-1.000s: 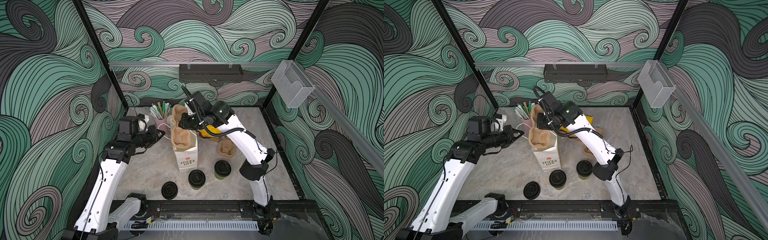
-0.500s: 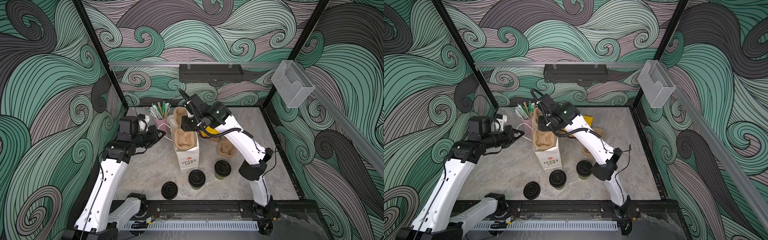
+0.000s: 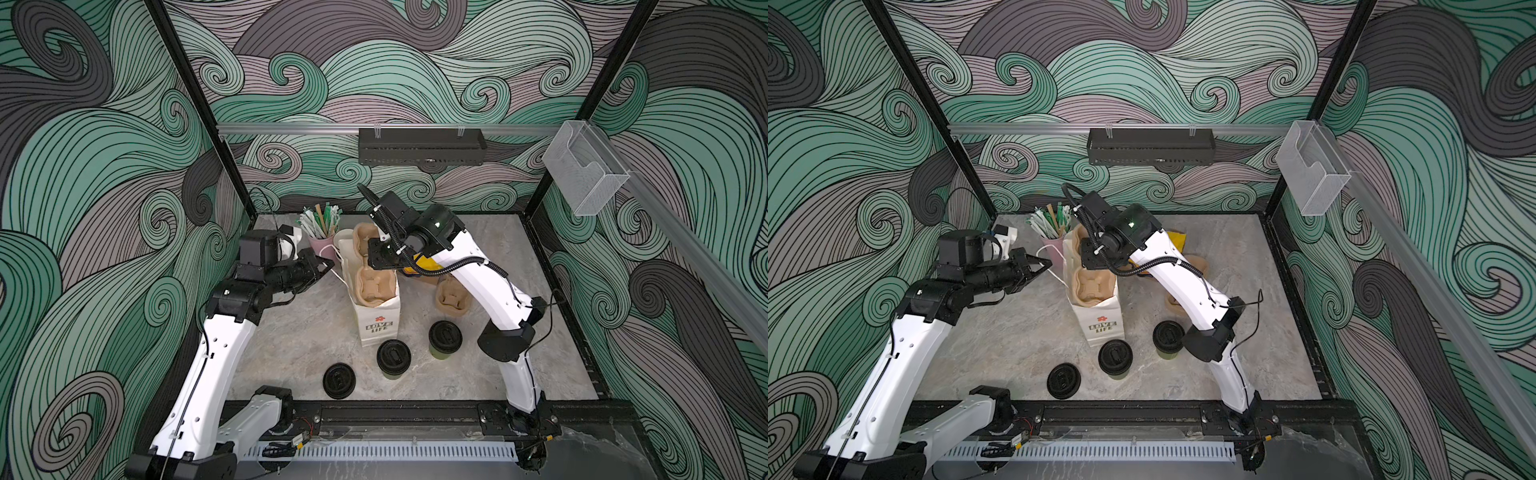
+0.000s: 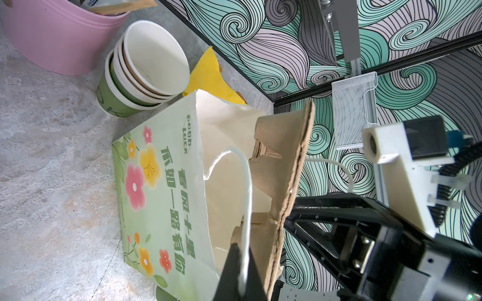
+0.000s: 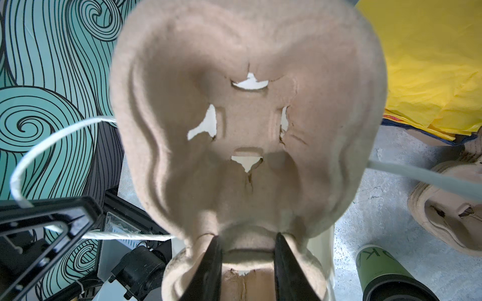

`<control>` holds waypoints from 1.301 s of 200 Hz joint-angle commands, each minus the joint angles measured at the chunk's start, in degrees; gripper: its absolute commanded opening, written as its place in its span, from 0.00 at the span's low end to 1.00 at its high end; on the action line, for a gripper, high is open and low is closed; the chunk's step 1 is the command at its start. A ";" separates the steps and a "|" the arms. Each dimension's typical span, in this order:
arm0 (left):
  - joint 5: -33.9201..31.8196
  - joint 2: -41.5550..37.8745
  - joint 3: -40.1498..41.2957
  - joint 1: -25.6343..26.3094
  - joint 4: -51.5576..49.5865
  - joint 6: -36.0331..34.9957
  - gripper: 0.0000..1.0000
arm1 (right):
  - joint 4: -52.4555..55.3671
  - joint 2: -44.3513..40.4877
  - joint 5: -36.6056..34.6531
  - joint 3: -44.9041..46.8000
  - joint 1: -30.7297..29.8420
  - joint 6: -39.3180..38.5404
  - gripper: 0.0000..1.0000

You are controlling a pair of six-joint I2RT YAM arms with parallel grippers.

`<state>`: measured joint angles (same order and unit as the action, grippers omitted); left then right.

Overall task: Pack a coffee takeout order
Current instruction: Place the cup tray in the takeout bag.

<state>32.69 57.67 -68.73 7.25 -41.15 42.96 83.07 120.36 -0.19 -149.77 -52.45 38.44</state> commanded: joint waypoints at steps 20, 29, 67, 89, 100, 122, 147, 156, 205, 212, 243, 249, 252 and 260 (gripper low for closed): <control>1.18 0.34 -0.84 -0.13 1.36 -0.52 0.00 | 3.30 1.85 0.73 -0.79 -0.95 1.25 0.31; 1.30 0.34 -0.83 -0.13 1.43 -0.40 0.00 | 3.65 2.28 0.64 -0.79 -1.06 1.20 0.31; 1.40 0.51 -1.04 -0.13 1.57 -0.42 0.00 | 4.81 3.77 0.41 -0.81 -1.23 1.64 0.30; 1.39 0.68 -1.21 -0.13 1.68 -0.20 0.00 | 5.59 4.38 0.23 -0.80 -1.18 2.45 0.30; 1.40 0.75 -1.31 -0.05 1.70 -0.25 0.00 | 6.10 4.54 -0.06 -0.78 -1.21 3.07 0.30; 1.55 0.78 -1.32 0.01 1.75 -0.09 0.00 | 7.07 4.88 -1.34 -0.70 -1.20 4.40 0.30; 1.82 0.68 -1.24 0.31 1.97 0.39 0.00 | 7.57 5.29 -1.91 -0.57 -1.18 6.12 0.32; 2.09 0.52 -0.94 0.55 2.50 1.07 0.00 | 7.73 5.41 -1.91 -0.53 -1.21 6.84 0.32; 0.82 -0.28 0.70 3.65 6.10 4.12 0.00 | 7.88 6.45 -2.44 -1.46 -1.31 12.50 0.34; 0.56 -0.10 0.70 4.07 6.25 4.15 0.00 | 7.84 6.61 -2.68 -1.78 -1.43 13.57 0.34; -0.42 0.43 0.70 5.61 6.39 4.06 0.00 | 7.83 6.45 -3.83 -1.95 -1.38 16.85 0.36; -0.72 0.43 0.70 5.80 6.39 4.06 0.00 | 7.84 6.34 -4.07 -1.70 -1.41 17.46 0.36; -0.80 0.43 0.79 5.82 6.47 4.06 0.00 | 7.82 6.30 -4.19 -1.59 -1.40 17.67 0.36; -1.00 0.42 0.77 5.92 6.42 4.01 0.00 | 7.84 6.21 -4.35 -1.61 -1.45 17.98 0.37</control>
<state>33.10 58.28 -68.05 12.49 -36.18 46.85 89.01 127.04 -2.04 -150.41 -53.54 52.29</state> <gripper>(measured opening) 0.048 0.363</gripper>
